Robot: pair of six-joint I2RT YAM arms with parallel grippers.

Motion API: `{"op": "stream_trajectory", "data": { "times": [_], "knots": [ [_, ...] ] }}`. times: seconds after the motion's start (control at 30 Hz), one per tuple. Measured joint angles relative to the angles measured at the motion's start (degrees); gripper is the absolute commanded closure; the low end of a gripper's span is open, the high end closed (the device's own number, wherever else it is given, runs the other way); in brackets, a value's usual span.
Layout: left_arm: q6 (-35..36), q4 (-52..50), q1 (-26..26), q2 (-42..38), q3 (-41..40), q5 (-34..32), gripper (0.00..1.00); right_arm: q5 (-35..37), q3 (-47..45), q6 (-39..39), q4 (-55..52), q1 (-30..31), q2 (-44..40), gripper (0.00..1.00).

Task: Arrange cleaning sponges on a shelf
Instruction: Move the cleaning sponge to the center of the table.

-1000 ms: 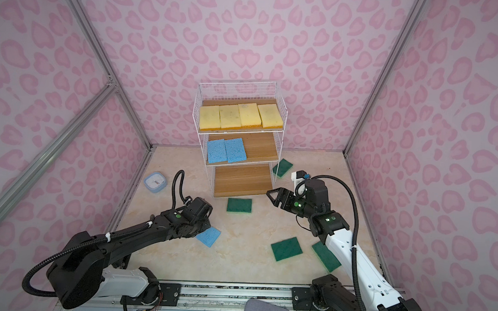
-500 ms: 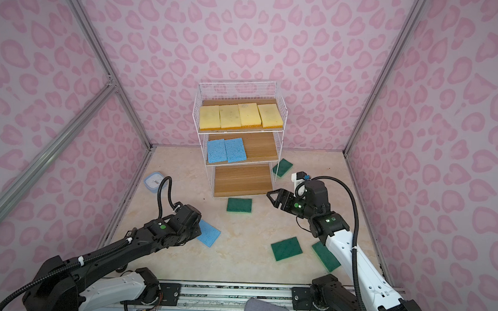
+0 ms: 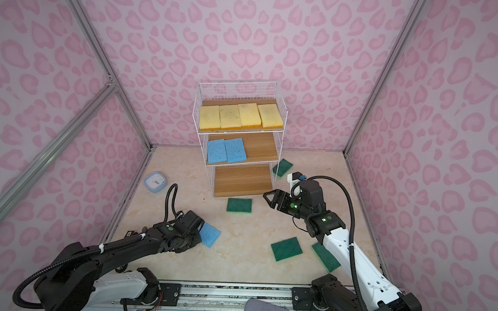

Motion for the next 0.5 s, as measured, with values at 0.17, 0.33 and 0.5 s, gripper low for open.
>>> {"op": "stream_trajectory", "data": {
  "times": [0.17,0.33,0.5],
  "knots": [
    [1.6,1.7,0.4,3.1,3.5,0.2,0.97,0.0,0.0,0.0,0.0,0.1,0.1,0.19],
    [4.5,3.7,0.4,8.3,9.6,-0.1,0.97,0.2,0.5,0.0,-0.2,0.3,0.4,0.19],
    [6.6,5.8,0.4,11.2,13.4,0.7,0.97,0.2,0.6,0.0,-0.2,0.5,0.3,0.19]
  ]
}}
